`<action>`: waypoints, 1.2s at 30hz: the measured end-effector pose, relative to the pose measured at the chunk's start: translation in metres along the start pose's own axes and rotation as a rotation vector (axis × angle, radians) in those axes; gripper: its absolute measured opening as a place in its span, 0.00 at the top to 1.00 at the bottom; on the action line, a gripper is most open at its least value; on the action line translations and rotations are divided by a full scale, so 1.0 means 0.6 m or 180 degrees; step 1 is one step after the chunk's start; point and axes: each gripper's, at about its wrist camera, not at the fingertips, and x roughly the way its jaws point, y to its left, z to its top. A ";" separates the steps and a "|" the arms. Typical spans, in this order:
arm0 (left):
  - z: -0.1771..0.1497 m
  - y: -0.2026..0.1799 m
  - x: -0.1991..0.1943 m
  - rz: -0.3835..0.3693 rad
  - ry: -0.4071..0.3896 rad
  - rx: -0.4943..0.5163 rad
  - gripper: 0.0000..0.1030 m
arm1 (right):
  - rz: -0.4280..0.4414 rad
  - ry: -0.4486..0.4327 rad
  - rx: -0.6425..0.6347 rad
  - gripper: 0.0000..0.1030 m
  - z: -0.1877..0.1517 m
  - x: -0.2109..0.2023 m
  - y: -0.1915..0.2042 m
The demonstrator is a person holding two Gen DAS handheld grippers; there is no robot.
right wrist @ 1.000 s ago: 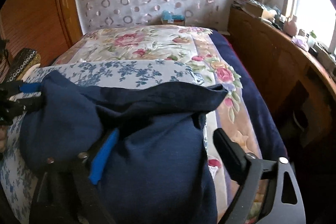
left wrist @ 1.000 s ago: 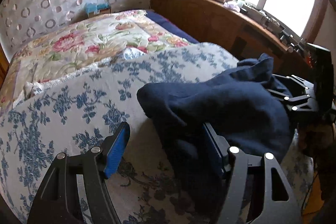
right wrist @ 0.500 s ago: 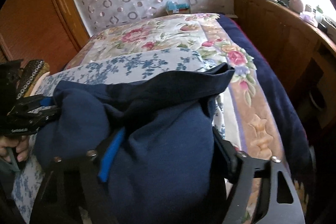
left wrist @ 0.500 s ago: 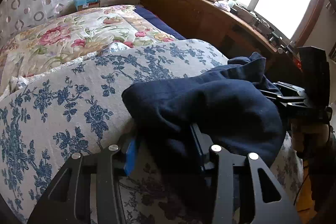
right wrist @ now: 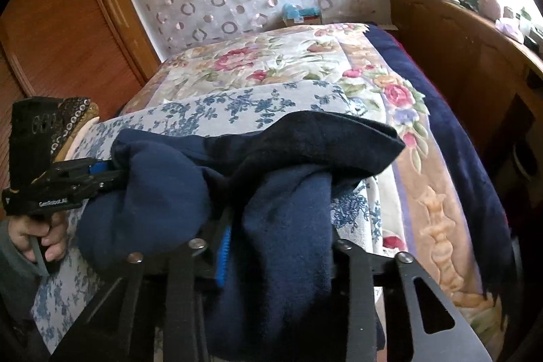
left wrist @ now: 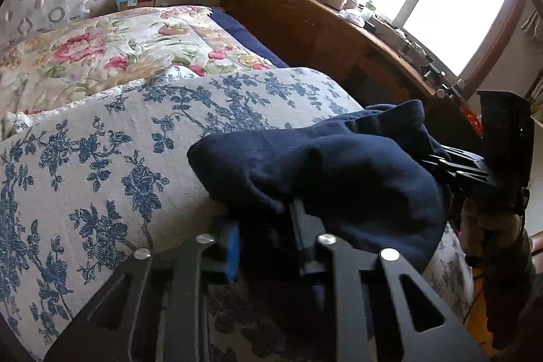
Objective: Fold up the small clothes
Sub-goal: 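Carry the folded shirt with both tools toward the patterned cushion by the wardrobe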
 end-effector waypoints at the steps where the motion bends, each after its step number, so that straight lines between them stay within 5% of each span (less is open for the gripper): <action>1: 0.001 -0.004 -0.006 -0.0014 -0.0043 0.0035 0.84 | 0.0011 -0.0024 0.0002 0.74 -0.001 -0.002 0.003; 14: 0.013 -0.042 -0.125 -0.0049 -0.0634 0.0208 0.86 | 0.0118 -0.0477 -0.0020 0.82 -0.005 -0.040 0.015; 26: -0.012 0.003 -0.217 0.0253 -0.0934 0.0114 0.86 | 0.0268 -0.0547 -0.0375 0.82 0.018 -0.005 0.073; 36: -0.045 0.064 -0.315 0.0635 -0.1220 -0.0033 0.86 | 0.0496 -0.0548 -0.0797 0.83 0.093 0.052 0.127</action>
